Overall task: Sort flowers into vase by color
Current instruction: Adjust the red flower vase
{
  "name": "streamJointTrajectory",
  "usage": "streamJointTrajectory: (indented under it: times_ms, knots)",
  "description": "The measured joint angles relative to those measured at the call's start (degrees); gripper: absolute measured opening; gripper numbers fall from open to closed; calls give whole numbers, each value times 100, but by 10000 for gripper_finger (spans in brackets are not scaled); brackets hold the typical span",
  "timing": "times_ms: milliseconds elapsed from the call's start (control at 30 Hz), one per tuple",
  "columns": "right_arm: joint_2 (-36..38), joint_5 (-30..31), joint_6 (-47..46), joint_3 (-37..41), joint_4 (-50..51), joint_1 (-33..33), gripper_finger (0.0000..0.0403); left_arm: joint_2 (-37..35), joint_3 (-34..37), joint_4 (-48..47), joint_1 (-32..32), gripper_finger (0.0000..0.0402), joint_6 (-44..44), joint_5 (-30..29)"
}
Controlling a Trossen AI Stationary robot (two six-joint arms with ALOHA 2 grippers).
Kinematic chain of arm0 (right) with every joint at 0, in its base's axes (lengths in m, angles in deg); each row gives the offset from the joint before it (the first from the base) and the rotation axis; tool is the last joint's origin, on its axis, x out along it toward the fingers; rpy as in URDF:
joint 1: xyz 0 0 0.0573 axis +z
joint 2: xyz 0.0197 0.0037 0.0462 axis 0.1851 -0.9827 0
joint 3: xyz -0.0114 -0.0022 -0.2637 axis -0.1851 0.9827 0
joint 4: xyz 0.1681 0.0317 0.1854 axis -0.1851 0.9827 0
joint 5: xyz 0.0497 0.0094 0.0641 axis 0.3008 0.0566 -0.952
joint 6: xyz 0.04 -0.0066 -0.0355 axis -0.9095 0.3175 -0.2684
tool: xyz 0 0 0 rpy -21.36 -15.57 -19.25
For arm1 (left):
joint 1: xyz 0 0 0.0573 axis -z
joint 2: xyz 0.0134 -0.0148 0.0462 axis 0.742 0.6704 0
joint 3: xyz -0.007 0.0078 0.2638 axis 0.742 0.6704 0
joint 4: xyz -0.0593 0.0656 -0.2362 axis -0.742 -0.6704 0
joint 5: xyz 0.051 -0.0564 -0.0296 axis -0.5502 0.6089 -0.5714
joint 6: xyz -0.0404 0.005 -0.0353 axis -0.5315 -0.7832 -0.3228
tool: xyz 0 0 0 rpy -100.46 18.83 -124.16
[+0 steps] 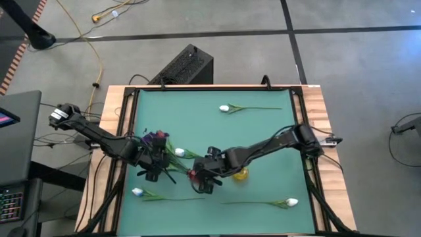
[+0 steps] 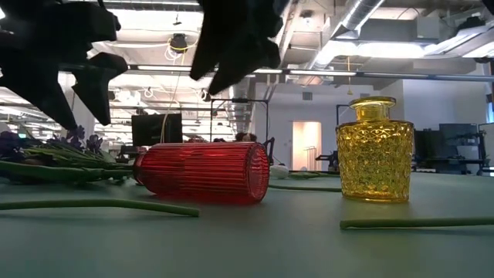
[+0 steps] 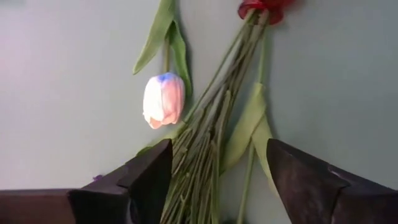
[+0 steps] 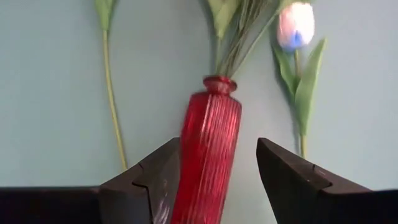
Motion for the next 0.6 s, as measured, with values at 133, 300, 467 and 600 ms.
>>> streamJointTrajectory:
  times_ms: [133,300,467,600]
  knots:
    - [-164,-334,-51,-9,-22,-77,244,0,0,-46,6,258,151,120]
    - [-171,-537,-270,-13,-24,-133,259,0,0,-202,108,258,229,180]
    - [-171,-607,-627,-13,38,-193,261,-38,56,-385,389,258,14,-50]
    - [-258,-698,-738,-13,39,-219,261,-120,125,-354,669,258,-141,-177]
